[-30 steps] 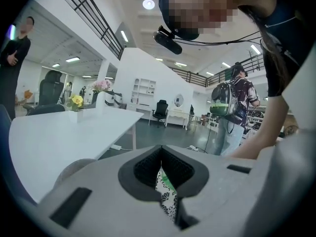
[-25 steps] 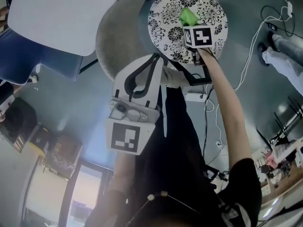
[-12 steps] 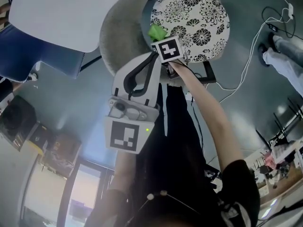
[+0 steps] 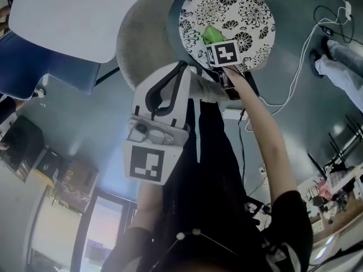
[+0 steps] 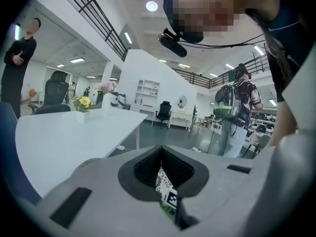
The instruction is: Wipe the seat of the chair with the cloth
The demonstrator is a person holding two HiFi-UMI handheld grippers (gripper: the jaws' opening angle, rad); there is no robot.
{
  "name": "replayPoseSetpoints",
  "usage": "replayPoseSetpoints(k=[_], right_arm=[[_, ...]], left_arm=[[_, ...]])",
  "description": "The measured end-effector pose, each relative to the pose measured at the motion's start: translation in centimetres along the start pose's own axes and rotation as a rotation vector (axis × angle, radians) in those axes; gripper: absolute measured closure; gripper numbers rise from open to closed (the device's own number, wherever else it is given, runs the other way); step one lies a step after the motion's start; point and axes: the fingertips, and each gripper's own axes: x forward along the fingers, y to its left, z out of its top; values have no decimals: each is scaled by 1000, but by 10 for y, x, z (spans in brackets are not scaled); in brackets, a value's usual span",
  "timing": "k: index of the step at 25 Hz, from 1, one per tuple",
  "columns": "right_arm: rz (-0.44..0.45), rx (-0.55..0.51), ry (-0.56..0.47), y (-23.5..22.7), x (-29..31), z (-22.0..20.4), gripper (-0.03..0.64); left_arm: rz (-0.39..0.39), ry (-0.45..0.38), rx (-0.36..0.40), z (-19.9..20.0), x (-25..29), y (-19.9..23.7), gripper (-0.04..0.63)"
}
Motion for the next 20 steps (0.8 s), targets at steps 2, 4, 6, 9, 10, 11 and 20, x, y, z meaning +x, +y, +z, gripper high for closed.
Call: replayPoseSetpoints(k=[2, 4, 6, 9, 10, 11, 20], right_arm=[[-36, 17, 4, -25, -3, -2, 571], [-70, 37, 12, -49, -8, -7, 571], [-102, 65, 19, -73, -13, -13, 571], [-121, 121, 23, -102, -19, -22, 571], [-135, 133, 23, -113, -21, -25, 571], [-157, 141, 25, -125, -24, -28, 571], [-327, 229, 69, -214, -46, -55, 571]], left_arm=[[-4, -1, 0, 0, 2, -1, 589], [-14, -2, 2, 1, 5, -4, 589], [-24, 1, 6, 1, 9, -8, 589], [-38, 3, 13, 1, 12, -13, 589], [-42, 4, 15, 2, 13, -15, 589], [-45, 4, 17, 2, 13, -16, 589], [-61, 13, 28, -4, 15, -22, 589]])
